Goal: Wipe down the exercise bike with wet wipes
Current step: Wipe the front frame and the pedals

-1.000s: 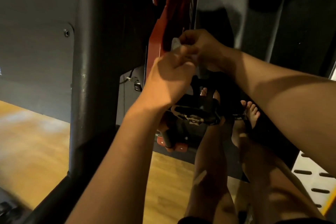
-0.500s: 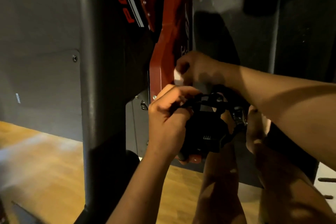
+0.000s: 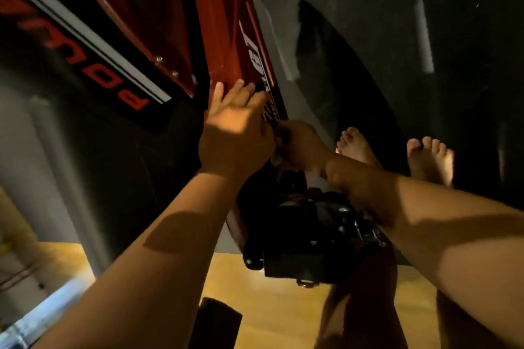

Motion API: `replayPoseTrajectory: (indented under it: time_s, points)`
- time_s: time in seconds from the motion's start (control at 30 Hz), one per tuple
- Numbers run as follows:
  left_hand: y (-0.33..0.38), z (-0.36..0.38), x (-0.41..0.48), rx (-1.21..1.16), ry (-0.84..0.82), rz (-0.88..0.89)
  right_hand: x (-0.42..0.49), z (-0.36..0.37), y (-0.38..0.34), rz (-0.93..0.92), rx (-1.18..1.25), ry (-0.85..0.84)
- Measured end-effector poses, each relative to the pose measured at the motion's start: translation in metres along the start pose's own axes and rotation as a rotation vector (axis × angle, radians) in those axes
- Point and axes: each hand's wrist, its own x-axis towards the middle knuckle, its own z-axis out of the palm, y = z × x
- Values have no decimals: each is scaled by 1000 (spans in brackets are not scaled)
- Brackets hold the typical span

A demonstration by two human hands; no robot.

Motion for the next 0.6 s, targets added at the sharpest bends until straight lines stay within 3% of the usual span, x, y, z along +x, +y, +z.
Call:
replayPoseTrajectory:
  time_s: [0.03,0.13,0.3,0.5,0.6]
  points:
    - [-4,0,-4,-5,55,25,9,-6,-2,38,15,39]
    - [-11,1,-30,95,10,19,43,-18,6,63,-87,185]
    - [-10,11,-27,68,54,35,50,3,43,155,-113,82]
    - [-10,13,-27,-12,129,21,-21,38,107,519,-33,-80]
    - [2,3,-28,-246,157,-203,-27,37,100,601,119,-112]
